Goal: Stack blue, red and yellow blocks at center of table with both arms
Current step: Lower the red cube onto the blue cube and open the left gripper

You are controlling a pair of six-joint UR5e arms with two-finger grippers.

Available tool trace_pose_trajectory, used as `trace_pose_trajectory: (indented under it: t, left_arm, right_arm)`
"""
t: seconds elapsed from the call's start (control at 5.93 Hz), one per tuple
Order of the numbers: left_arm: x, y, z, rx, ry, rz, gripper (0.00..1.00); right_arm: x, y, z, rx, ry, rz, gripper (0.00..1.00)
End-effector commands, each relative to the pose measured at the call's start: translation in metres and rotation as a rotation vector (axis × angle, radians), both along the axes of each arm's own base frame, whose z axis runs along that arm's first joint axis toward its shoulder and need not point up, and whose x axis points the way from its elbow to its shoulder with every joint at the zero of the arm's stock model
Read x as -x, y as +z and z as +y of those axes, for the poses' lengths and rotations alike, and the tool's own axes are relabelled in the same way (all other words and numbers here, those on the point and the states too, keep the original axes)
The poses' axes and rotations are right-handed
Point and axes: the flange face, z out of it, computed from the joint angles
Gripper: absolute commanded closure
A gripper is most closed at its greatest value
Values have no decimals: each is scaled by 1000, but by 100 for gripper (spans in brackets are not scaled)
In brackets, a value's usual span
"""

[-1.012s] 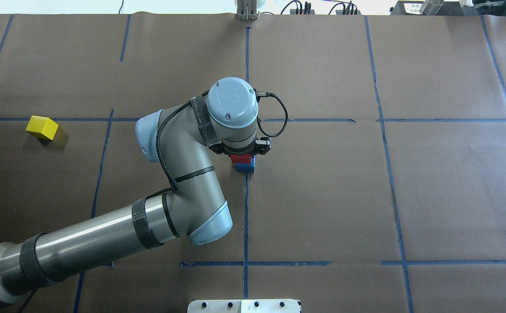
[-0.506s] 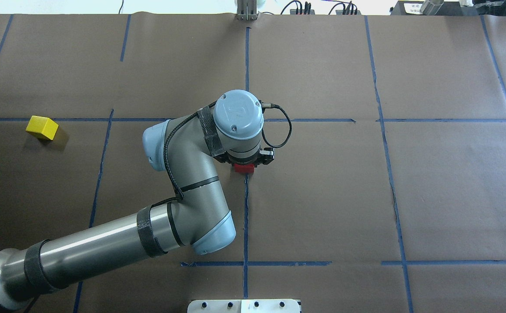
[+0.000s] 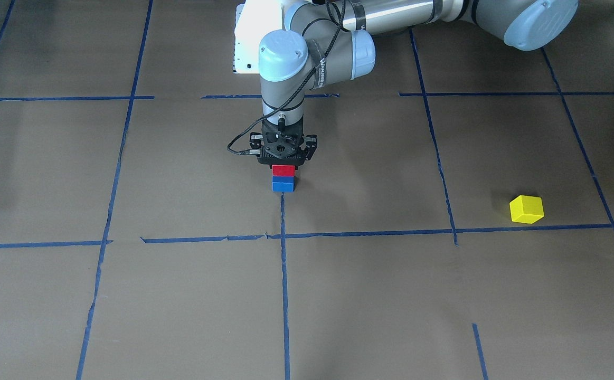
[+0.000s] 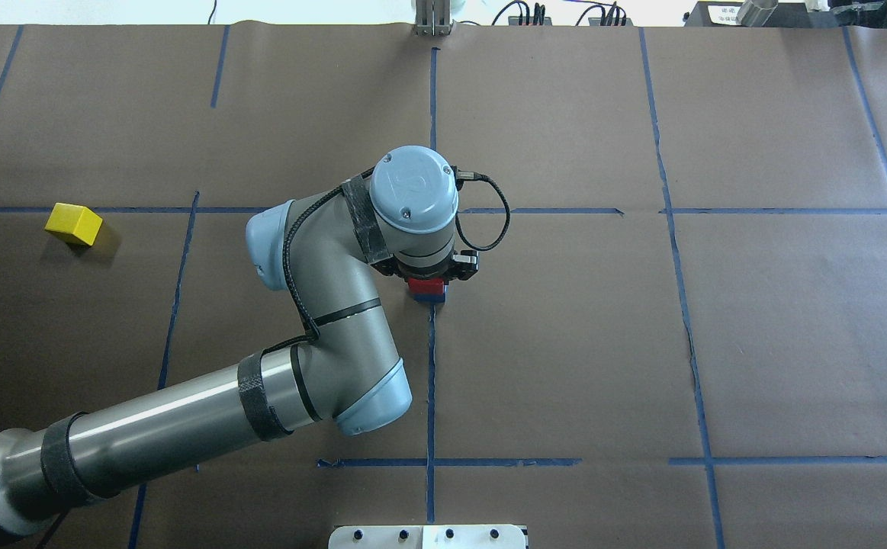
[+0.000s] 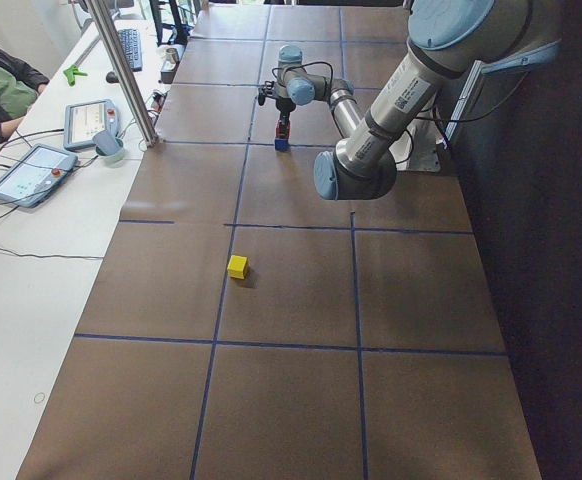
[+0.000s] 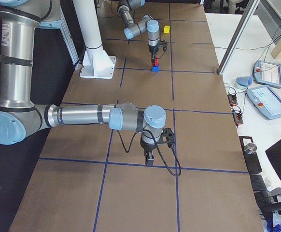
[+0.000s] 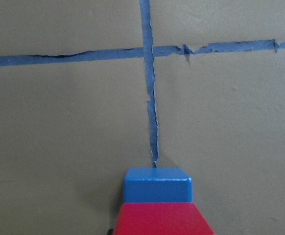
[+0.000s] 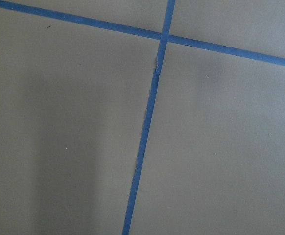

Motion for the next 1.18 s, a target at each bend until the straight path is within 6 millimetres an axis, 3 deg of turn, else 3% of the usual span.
trace_pose_trajectory:
  t: [0.0, 0.34, 0.67, 0.84, 1.01]
  left_arm:
    - [2, 2, -8, 4, -7, -6, 96]
    - [-7, -3, -11, 7, -4, -14, 91]
    - [-8, -3, -11, 7, -3, -14, 81]
    - [-9, -2, -10, 10, -1, -16, 71]
    - [-9, -2, -10, 10, -1, -16, 71]
  right_arm:
    - [0, 0, 0, -2, 0, 0, 0]
    - [0, 1, 0, 1, 0, 0, 0]
    - [0, 1, 0, 1, 0, 0, 0]
    - [0, 1, 0, 1, 0, 0, 0]
    - [0, 1, 0, 1, 0, 0, 0]
